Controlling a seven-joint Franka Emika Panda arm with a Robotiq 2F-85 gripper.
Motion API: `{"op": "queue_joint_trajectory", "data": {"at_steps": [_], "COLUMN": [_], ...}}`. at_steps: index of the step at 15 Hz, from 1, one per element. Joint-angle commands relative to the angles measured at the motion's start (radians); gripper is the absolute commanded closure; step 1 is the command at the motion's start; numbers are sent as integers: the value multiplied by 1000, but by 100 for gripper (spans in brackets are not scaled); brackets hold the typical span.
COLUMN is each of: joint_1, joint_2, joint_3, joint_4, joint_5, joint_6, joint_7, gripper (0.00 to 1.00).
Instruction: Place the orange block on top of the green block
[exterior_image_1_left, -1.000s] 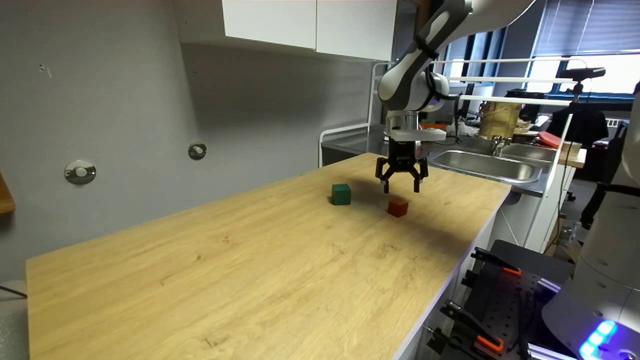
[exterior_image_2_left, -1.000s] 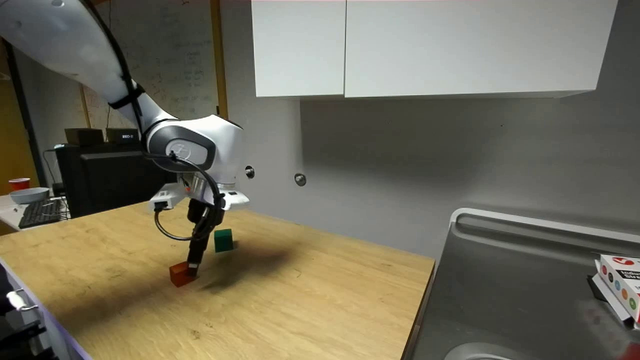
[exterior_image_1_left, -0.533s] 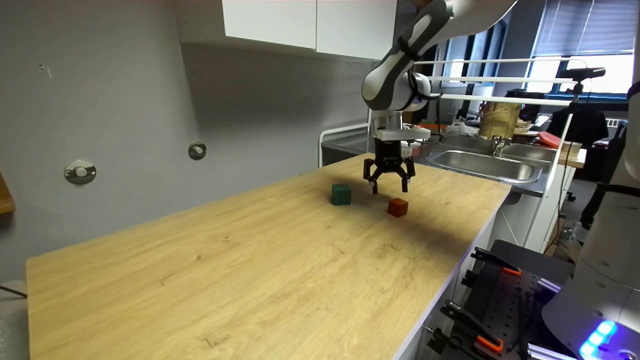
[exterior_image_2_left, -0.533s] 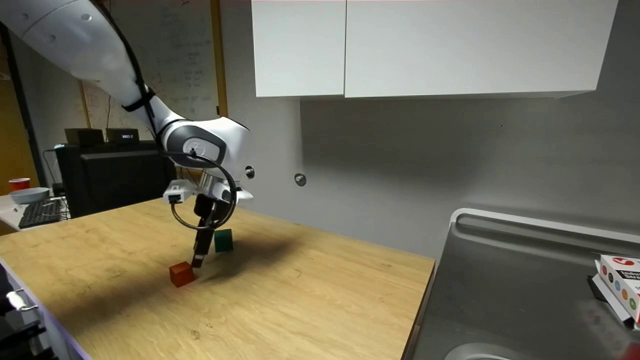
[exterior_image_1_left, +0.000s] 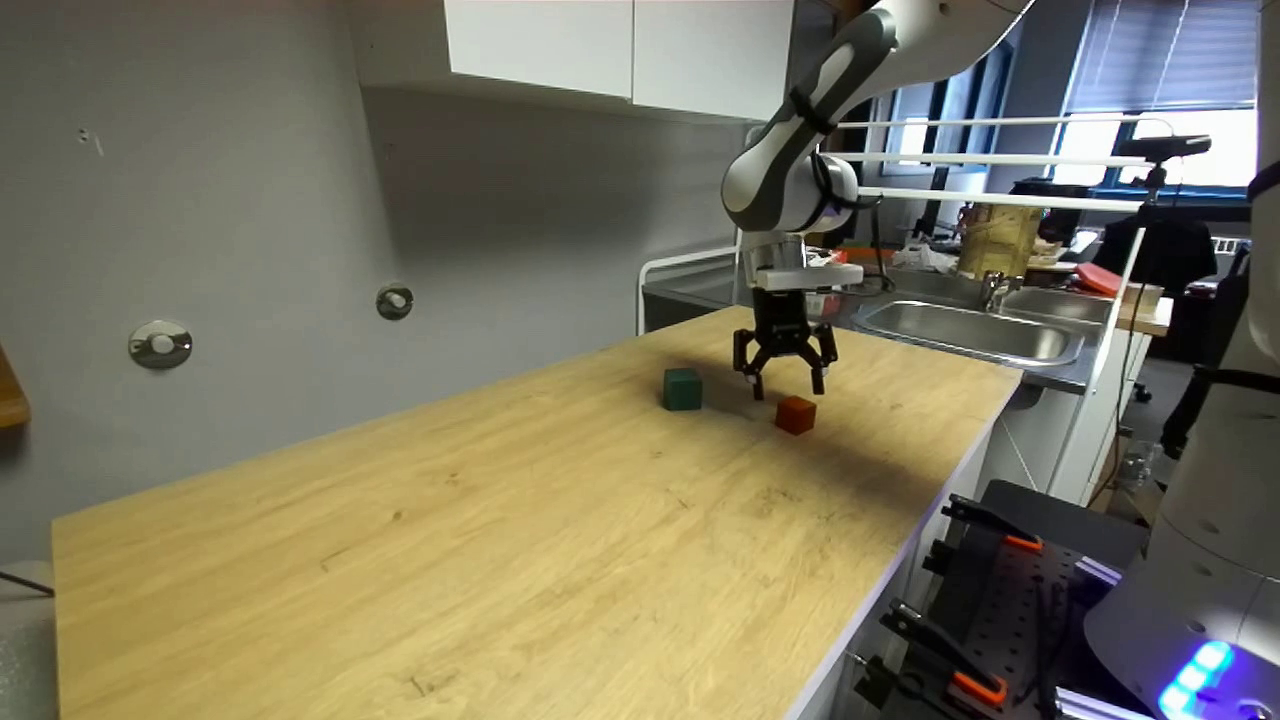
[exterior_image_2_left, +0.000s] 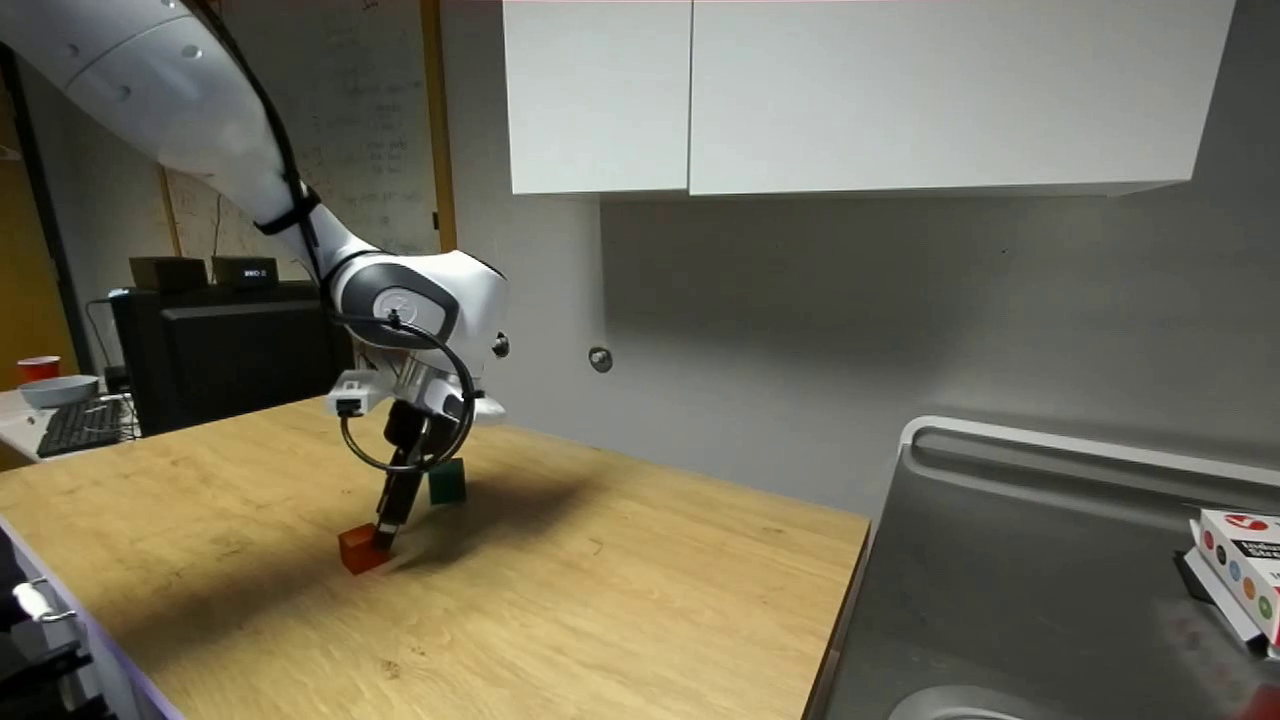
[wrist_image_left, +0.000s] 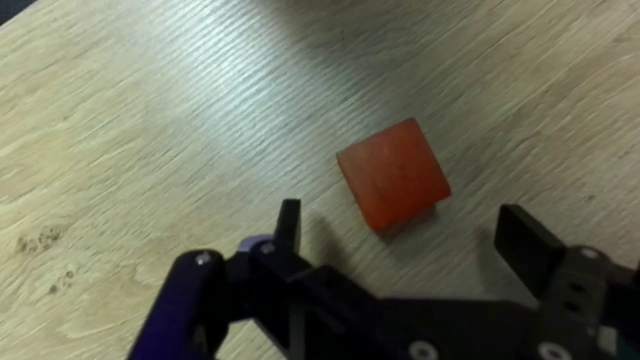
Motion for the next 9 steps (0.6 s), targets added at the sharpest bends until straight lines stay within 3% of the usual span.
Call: {"op": "queue_joint_trajectory", "data": {"at_steps": [1, 5, 6, 7, 9], "joint_1": [-4, -5, -4, -3, -7], "joint_2": [3, 18, 21, 26, 28], "joint_3": [-3, -4, -5, -7, -12], "joint_4": [-5, -16, -22, -22, -26], "joint_5": [11, 3, -3, -7, -9], "joint_6": [-26, -57, -57, -61, -64], "joint_7": [-16, -24, -23, -18, -20], "gripper": [0, 0, 23, 25, 41]}}
